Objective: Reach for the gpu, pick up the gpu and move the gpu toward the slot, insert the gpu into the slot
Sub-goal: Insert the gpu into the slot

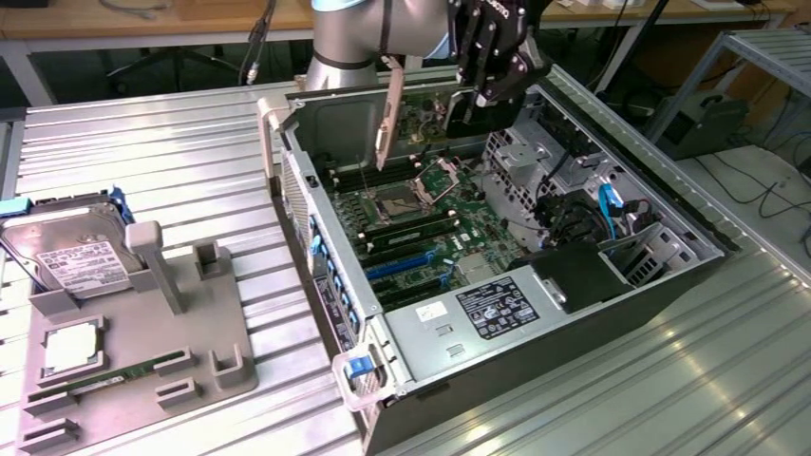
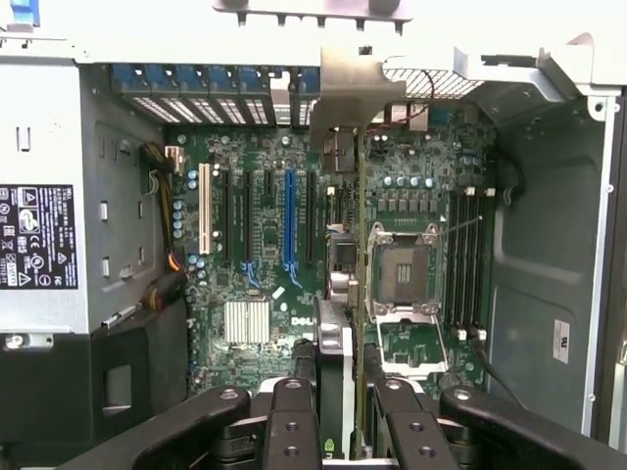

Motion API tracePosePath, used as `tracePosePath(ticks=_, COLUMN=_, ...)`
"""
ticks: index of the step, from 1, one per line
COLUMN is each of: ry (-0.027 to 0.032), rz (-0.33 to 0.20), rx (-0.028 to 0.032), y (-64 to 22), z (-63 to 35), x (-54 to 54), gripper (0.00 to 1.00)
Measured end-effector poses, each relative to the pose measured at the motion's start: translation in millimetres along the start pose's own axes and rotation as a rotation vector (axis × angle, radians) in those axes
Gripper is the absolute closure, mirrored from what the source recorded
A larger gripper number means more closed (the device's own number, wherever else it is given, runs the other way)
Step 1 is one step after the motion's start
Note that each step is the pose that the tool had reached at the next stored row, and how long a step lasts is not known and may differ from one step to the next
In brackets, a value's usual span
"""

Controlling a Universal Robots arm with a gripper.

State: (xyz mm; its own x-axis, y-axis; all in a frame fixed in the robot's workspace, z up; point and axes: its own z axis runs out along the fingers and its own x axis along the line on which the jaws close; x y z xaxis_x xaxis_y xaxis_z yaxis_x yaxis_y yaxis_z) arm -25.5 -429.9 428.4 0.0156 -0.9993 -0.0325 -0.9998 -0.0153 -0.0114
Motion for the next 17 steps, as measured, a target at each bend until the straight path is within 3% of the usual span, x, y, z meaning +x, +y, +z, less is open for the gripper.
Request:
tracePosePath(ticks=2, ry=0.0003, rz=0.002, rx=0.0087, y=0.8, z=1.7, x=0.0, gripper=0.73)
tracePosePath(ticks=4, ry=0.0007, rz=0.016, rx=0.0104, y=1.1, z=4.0, x=0.1, gripper=0.73)
tracePosePath(ticks=6, ry=0.0009, rz=0.037, rx=0.0112, y=1.4, z=8.7, x=0.3, gripper=0.73)
tracePosePath(ticks=17, ry=0.0027, rz=0.037, rx=0.0125, y=9.0, z=26.2, x=0.3, gripper=0.73)
